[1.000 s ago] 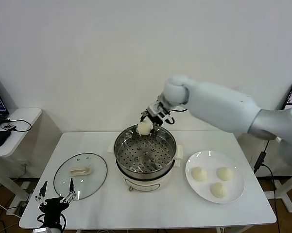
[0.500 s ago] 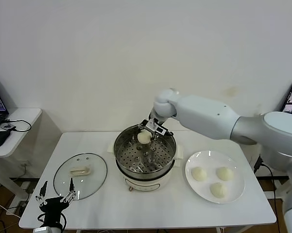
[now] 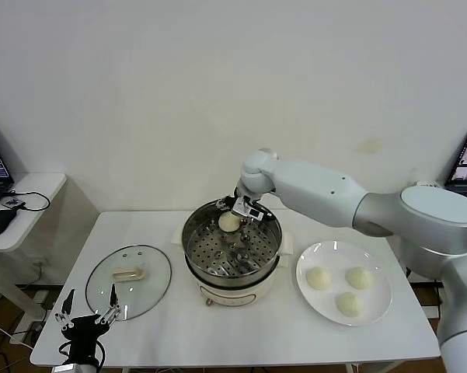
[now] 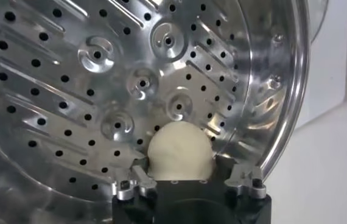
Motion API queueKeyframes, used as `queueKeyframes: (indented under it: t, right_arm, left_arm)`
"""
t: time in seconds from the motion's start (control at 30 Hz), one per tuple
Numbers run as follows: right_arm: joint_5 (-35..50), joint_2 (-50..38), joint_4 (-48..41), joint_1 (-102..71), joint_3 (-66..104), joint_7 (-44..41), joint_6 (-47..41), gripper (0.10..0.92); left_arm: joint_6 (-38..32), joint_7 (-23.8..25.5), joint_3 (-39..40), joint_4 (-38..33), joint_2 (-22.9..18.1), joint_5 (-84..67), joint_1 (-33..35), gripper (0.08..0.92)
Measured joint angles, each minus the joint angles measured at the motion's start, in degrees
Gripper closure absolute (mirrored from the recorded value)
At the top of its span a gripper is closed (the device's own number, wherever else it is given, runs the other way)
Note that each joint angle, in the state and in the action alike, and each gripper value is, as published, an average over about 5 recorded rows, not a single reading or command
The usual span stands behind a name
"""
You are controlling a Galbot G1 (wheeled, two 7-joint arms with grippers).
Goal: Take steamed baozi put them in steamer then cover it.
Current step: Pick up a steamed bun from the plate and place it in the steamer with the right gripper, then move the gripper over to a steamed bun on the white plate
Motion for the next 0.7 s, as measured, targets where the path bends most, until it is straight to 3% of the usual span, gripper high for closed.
queueKeyframes:
  t: [0.3,0.7]
  right_arm:
    - [10.7,-6.8,8.8,5.6,1.6,-4.6,-15.4,0.202]
    - [22.5,-27.7,26.9,9.4,1.7,-8.1,-33.3,0.203]
  left_arm:
    - [0.2,-0.1,-0.1,-1.1,0.0,0.5,0.7,0.177]
    - [0.5,-0.1,0.3,-2.0,1.2,0.8,0.6,0.177]
